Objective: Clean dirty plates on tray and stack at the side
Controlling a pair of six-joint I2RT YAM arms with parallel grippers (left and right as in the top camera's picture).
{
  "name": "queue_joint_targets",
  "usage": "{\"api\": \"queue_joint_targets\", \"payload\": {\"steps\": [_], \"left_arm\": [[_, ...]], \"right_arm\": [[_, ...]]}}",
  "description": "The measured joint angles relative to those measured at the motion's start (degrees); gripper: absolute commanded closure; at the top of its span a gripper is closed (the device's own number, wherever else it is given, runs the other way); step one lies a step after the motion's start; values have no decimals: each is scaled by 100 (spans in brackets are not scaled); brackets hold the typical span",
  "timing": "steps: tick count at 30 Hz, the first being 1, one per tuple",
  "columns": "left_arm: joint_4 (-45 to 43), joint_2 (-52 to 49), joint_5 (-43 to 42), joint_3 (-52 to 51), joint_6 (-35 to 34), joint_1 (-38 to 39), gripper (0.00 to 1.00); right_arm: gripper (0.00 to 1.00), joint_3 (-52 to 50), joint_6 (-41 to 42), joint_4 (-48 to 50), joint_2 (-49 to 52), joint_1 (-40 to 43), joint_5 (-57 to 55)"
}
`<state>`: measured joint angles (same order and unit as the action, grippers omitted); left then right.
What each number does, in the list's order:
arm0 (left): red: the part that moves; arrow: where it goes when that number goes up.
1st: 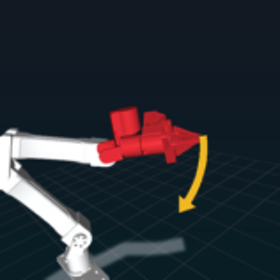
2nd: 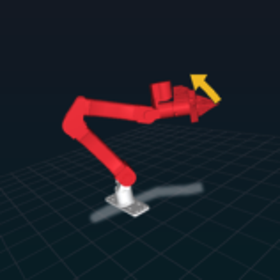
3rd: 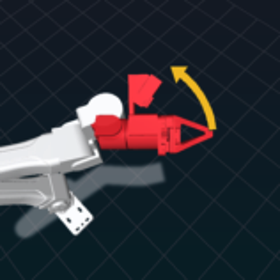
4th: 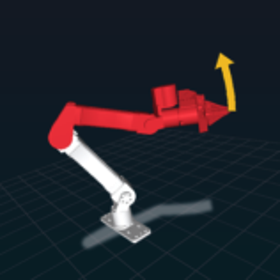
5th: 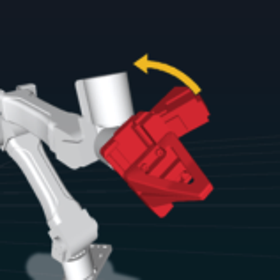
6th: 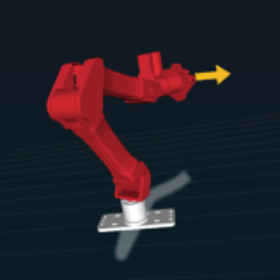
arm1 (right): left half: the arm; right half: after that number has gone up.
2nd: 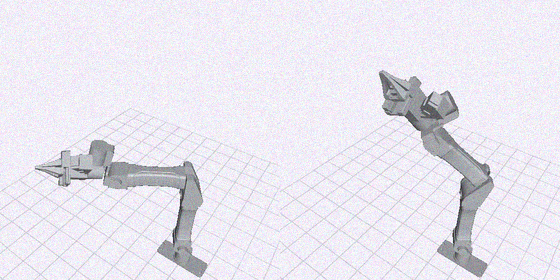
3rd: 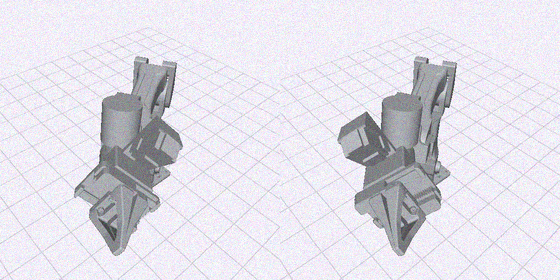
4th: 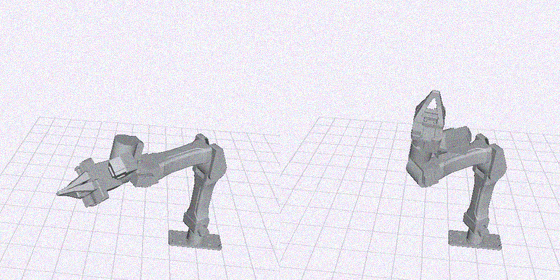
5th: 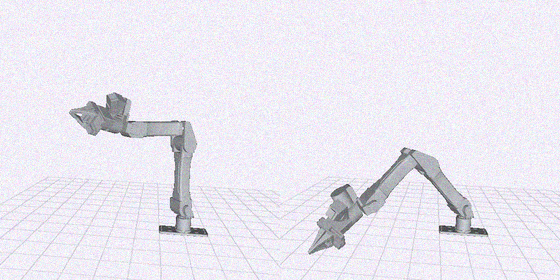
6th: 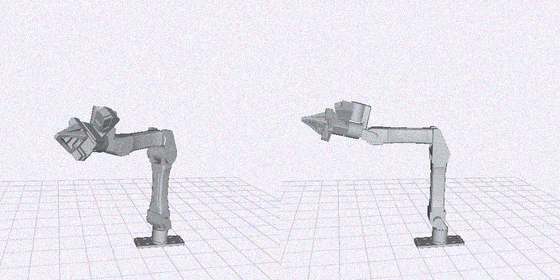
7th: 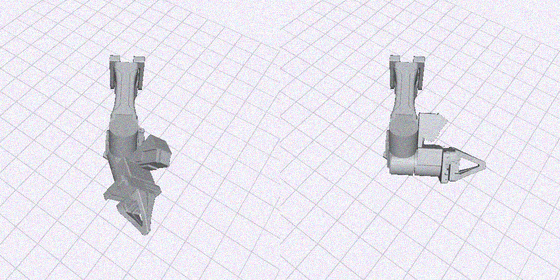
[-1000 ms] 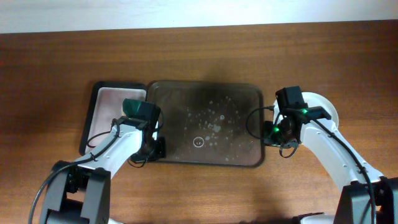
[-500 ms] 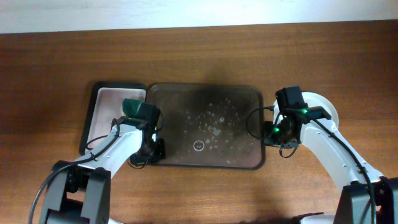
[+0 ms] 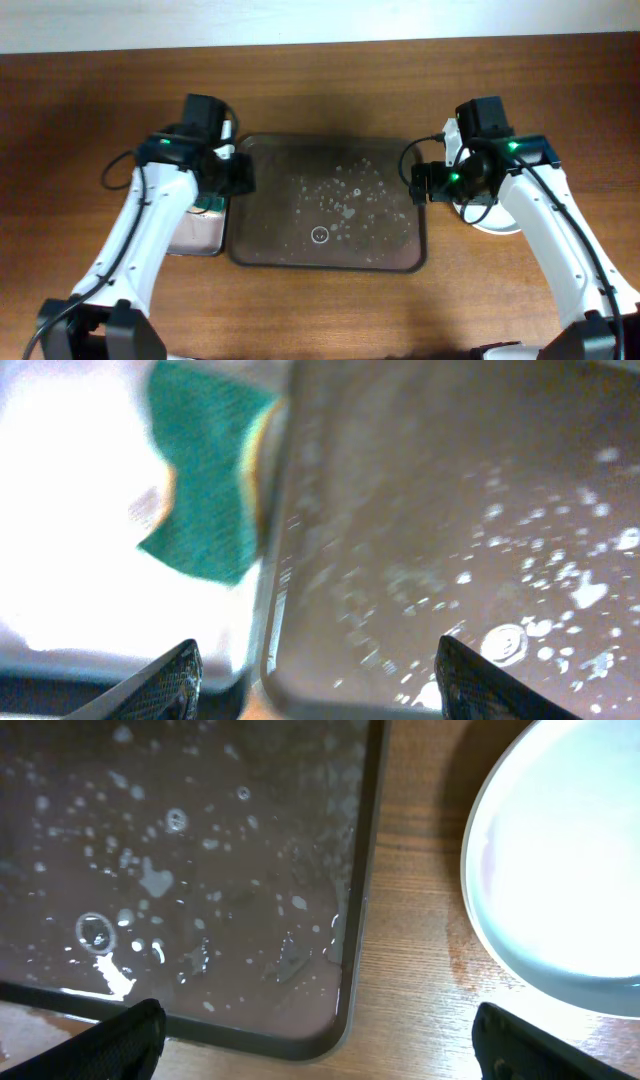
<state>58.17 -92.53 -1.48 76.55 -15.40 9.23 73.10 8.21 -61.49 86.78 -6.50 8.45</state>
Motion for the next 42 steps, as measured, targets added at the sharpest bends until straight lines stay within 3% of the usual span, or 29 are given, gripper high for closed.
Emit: {"api": "queue_joint_targets", "payload": {"steps": [4,9,12,14,19,23,28,42], "left_arm": [[656,168,-2,24,122,-254,28],[455,1158,0,-472,234,-251,24],[-26,2197,0,-1222,256,-251,19],[-374,3211,2,-1906,280,-251,0],[-737,5309,94,-2922,323,-251,0],[-737,6384,153,-3077,326,-251,0],[-737,6819,175,-3104,326,-251,0],[-570,6828,175,-3115,326,-251,0]], "right_arm": [[1,20,-4,-157,-319,-2,0],[1,-138,-7,-35,-1237,-2,-70],[1,-459,-9,186,-2107,-2,-188],[1,-793,-7,299,-2868,0,-280],[1,-1578,-7,293,-4597,0,-544],[1,-1700,-7,17,-5490,0,-629],[1,-1709,-4,-146,-5772,0,-667],[1,-1727,-4,-328,-5772,0,-695]]}}
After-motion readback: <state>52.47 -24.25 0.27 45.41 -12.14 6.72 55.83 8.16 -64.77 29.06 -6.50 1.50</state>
